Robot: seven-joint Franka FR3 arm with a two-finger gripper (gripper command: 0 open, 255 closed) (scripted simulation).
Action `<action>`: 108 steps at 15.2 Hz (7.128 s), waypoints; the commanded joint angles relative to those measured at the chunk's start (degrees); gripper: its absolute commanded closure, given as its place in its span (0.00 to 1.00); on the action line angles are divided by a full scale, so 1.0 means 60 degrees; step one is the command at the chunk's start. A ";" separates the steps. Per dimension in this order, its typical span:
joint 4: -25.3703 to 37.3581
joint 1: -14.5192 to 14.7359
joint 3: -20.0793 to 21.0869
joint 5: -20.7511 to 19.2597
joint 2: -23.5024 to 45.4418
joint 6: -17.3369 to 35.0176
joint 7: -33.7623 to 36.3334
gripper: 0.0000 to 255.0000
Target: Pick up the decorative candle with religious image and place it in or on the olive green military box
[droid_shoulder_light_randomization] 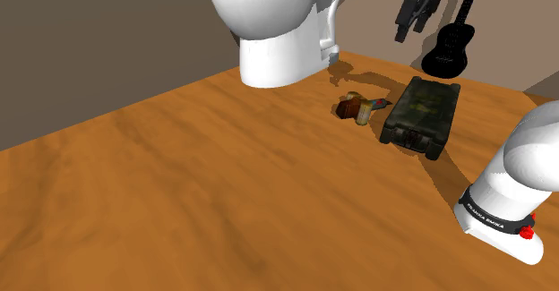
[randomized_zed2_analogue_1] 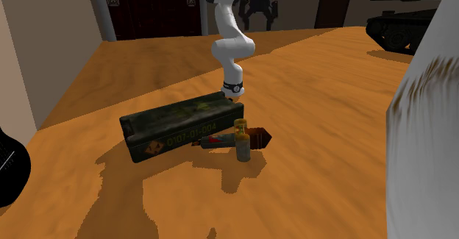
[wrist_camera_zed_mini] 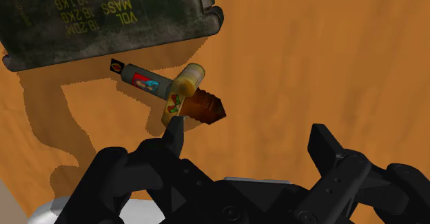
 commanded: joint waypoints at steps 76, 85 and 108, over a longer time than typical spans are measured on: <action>-0.1395 0.0024 -0.2956 0.0698 0.4738 0.6588 -0.2098 1.00; -0.0655 -0.0034 -0.2799 0.0533 0.4220 0.5350 -0.1886 1.00; -0.2286 -0.2382 -0.5162 -0.1408 0.0946 0.3815 -0.5036 1.00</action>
